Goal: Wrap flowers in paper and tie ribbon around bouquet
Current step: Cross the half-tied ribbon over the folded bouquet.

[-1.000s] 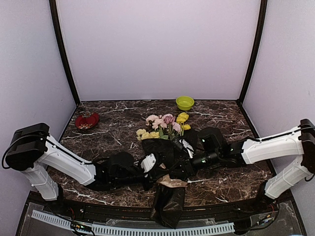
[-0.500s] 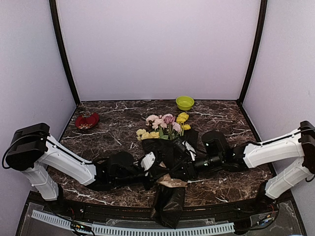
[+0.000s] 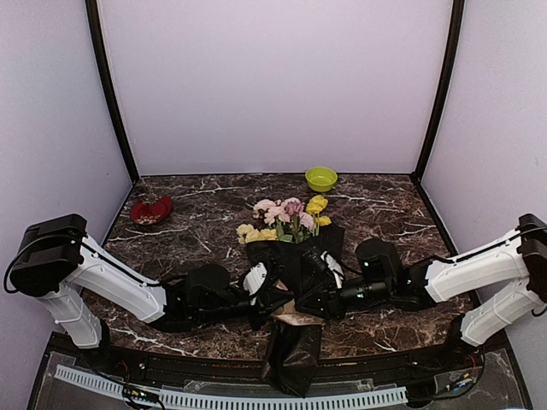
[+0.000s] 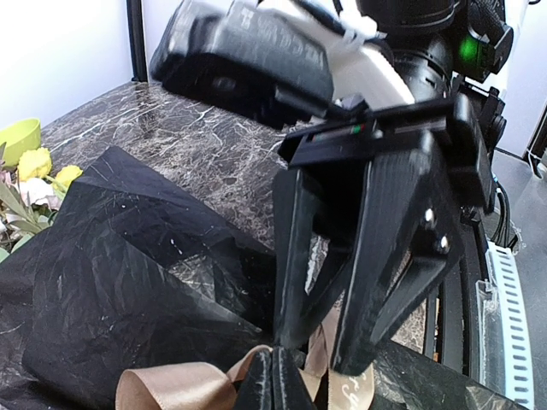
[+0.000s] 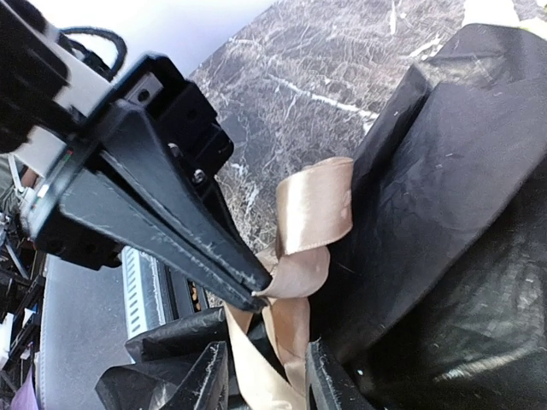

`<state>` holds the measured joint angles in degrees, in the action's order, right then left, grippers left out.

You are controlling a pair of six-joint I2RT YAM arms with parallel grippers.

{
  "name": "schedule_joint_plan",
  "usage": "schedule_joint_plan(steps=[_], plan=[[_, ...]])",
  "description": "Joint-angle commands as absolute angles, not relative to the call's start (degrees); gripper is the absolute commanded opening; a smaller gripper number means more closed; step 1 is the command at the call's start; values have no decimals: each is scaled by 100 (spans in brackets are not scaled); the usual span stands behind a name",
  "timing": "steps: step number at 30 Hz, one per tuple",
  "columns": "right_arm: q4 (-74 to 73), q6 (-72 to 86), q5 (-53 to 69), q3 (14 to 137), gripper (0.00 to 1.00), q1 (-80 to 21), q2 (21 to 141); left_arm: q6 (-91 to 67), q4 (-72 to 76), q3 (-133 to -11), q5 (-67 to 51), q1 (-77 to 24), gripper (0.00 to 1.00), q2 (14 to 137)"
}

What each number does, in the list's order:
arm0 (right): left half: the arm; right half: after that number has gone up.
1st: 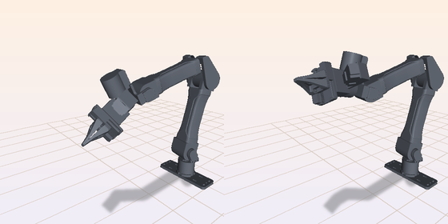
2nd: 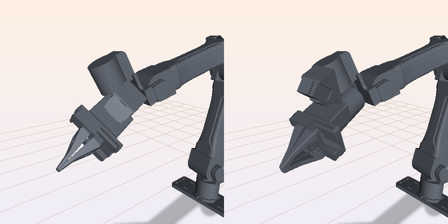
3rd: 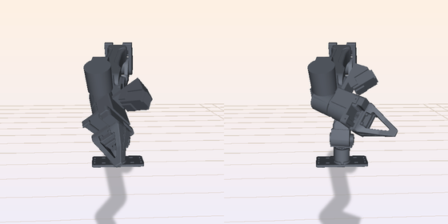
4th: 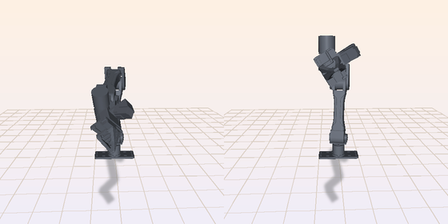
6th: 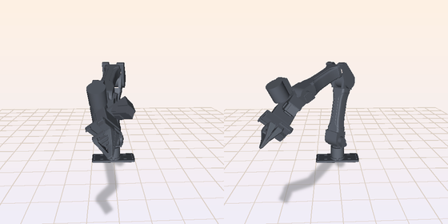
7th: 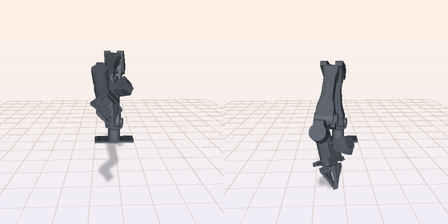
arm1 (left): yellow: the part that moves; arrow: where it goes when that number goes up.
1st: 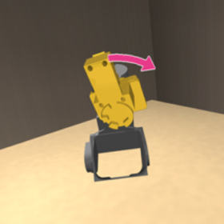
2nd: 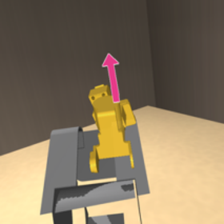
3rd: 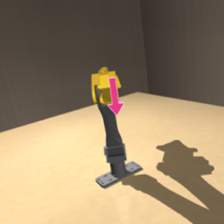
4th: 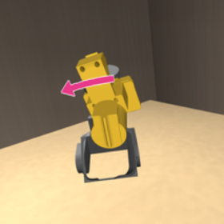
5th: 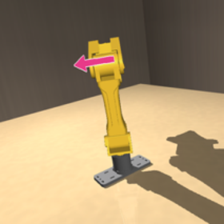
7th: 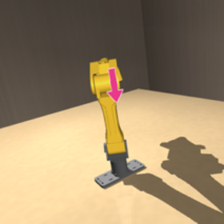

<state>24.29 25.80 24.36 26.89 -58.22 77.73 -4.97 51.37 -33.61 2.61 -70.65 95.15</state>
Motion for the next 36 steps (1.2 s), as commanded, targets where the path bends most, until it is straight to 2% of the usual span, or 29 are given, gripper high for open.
schedule_joint_plan(steps=[1, 8, 16, 21, 22, 27, 29, 31, 34, 36], plan=[[2831, 2497, 2422, 2937, 31, -5966, 8099, -553, 5300, -3281, 285, -7066, 0, 9423], [2918, 2496, 2433, 3047, 27, -6020, 8243, -571, 5256, -3283, 223, -7064, 0, 9439], [2759, 2446, 2368, 3136, 1, -6023, 8315, -571, 5291, -3248, 189, -7066, 0, 9379], [2587, 2409, 2350, 3103, 0, -6021, 8193, -575, 5259, -3226, 185, -7066, 0, 9353], [2557, 2396, 2335, 3087, 0, -6022, 8165, -561, 5223, -3226, 204, -7066, 3, 9332], [2426, 2372, 2278, 3106, 0, -6003, 8117, -335, 5095, -3011, 419, -7066, 46, 8872], [2418, 2369, 2297, 3116, 0, -6004, 8120, -195, 4983, -2825, 434, -7065, 52, 8515], [2406, 2369, 2289, 3117, 0, -6003, 8113, -170, 4721, -2629, 433, -7066, 51, 8090], [2424, 2373, 2294, 3119, 0, -6003, 8114, -220, 4303, -2274, 254, -7066, 39, 7668], [2419, 2373, 2307, 3140, 0, -6003, 8133, -145, 4011, -2142, 22, -7072, 35, 7610]])
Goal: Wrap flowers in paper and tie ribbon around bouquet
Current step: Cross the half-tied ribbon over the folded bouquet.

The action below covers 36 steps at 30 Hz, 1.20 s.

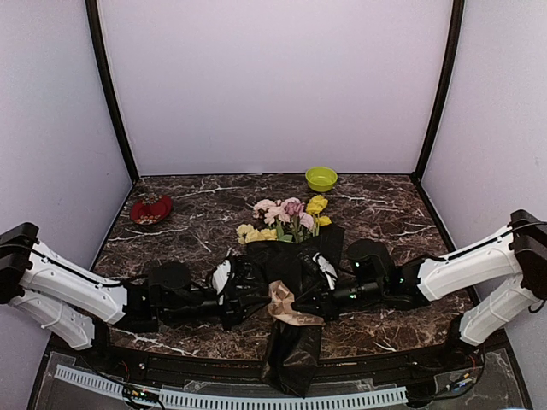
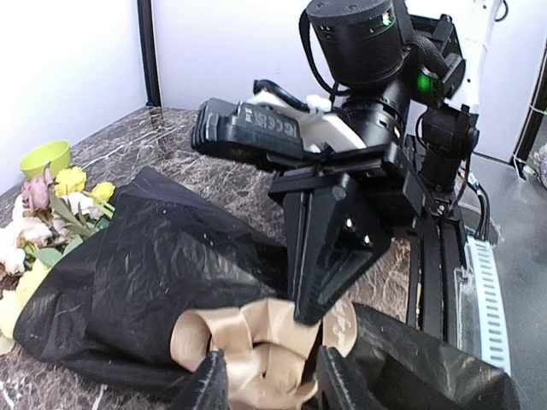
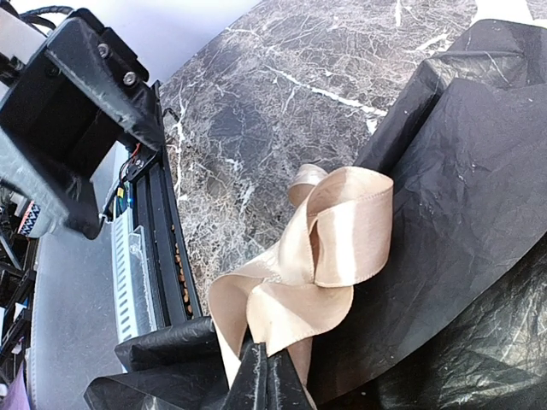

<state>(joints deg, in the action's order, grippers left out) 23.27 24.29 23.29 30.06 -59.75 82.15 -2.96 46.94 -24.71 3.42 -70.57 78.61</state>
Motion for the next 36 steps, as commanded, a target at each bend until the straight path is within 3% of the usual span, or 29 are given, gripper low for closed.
schedule_joint_plan(steps=[1, 10, 19, 23, 28, 36], plan=[[2417, 2373, 2311, 3153, 0, -6003, 8145, -65, 3887, -2115, -31, -7084, 35, 7643], [2329, 2399, 2395, 3294, 0, -6003, 8238, 987, 3670, -2700, 321, -7206, 39, 8518], [2281, 2435, 2404, 3248, 0, -6003, 8129, 1002, 4165, -2890, 765, -7216, 33, 8958], [2241, 2432, 2399, 3241, 0, -6003, 8104, 1006, 4299, -2936, 767, -7209, 23, 9029], [2241, 2443, 2395, 3209, 0, -6003, 8067, 937, 4595, -2828, 849, -7216, 0, 8890], [2287, 2477, 2472, 3162, 0, -6003, 7917, 1097, 4085, -3160, 1034, -7213, 0, 9128]])
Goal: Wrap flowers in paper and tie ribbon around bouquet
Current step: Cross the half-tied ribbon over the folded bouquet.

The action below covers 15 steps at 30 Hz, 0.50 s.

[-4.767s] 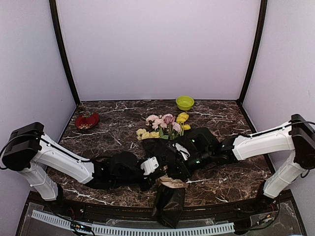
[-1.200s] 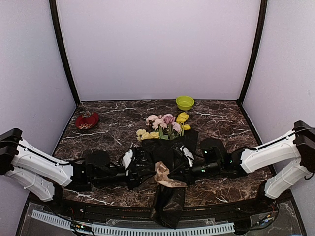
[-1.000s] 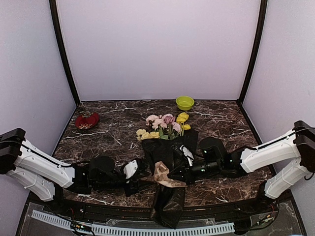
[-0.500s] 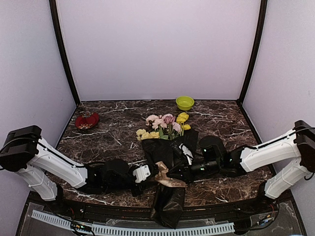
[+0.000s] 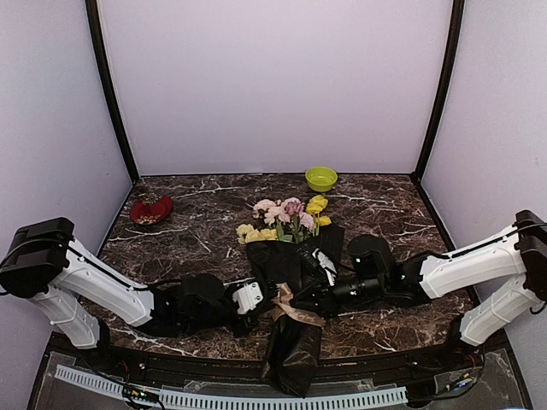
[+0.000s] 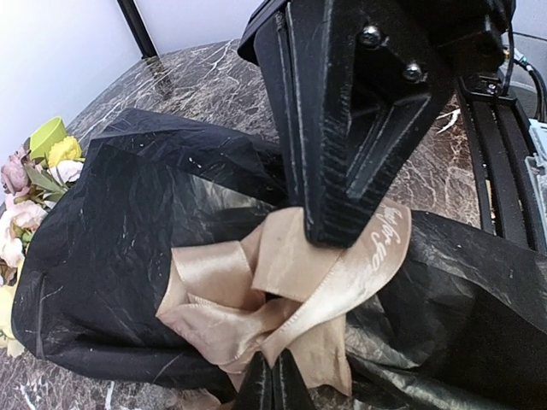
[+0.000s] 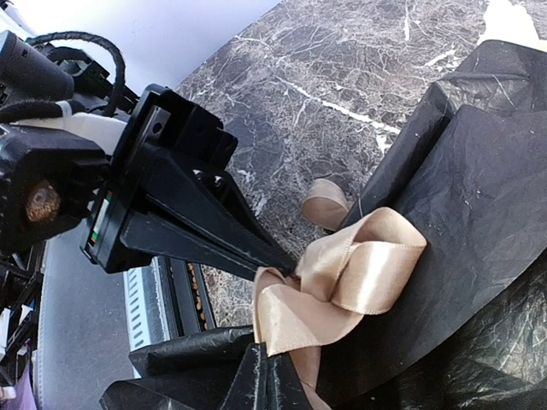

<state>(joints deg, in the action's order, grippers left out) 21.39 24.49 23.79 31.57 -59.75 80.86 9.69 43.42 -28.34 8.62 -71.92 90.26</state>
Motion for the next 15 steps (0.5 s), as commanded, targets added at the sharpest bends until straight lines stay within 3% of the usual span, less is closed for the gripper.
schedule_joint_plan(steps=[1, 9, 15], plan=[[2323, 2485, 2484, 3143, 0, -6003, 7907, 1135, 3989, -3238, 1044, -7216, 0, 9184], [2431, 2549, 2839, 3211, 0, -6012, 8116, 1247, 3875, -3568, 963, -7207, 0, 9548], [2010, 2536, 2299, 3213, 19, -5984, 7928, 1123, 3933, -3511, 961, -7207, 0, 9649]])
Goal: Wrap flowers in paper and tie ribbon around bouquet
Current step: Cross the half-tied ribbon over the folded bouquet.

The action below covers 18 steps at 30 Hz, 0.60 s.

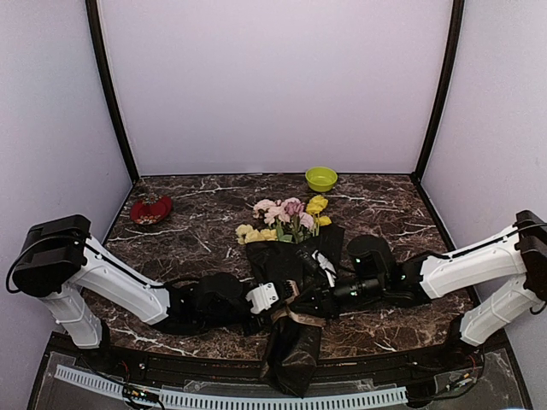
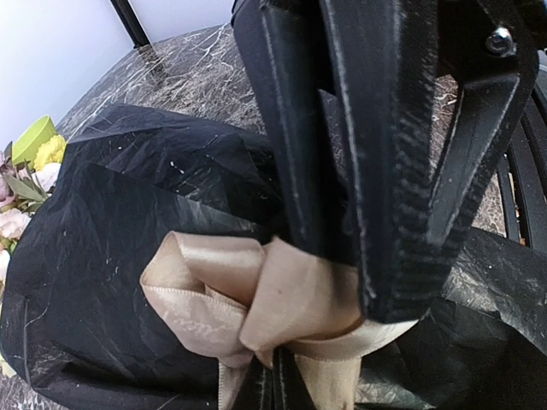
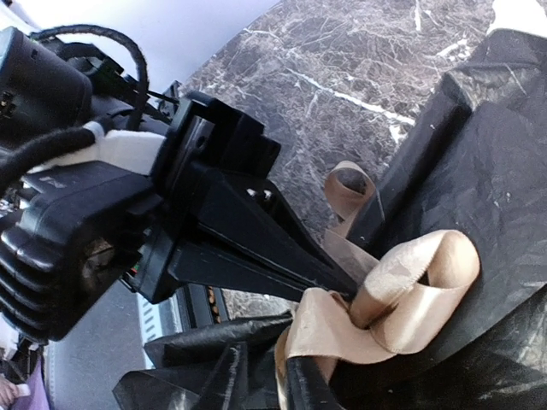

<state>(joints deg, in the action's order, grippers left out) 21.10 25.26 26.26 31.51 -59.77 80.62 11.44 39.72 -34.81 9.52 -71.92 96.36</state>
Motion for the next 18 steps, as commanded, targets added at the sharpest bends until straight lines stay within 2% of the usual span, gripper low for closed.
schedule_joint_plan(steps=[1, 5, 10, 14, 18], plan=[[1958, 2544, 2232, 3183, 22, -5970, 7851, 1114, 3962, -3489, 957, -7205, 0, 9641], [1814, 2564, 2130, 3082, 35, -5861, 7597, 1129, 4044, -3402, 954, -7207, 0, 9564], [1599, 2631, 1947, 2919, 38, -5755, 7286, 1134, 4079, -3292, 904, -7206, 0, 9508], [1434, 2724, 1717, 2812, 32, -5673, 7120, 1108, 4100, -3262, 889, -7207, 0, 9486], [1188, 2698, 1492, 2862, 18, -5634, 7156, 1116, 4095, -3256, 888, -7207, 0, 9477]])
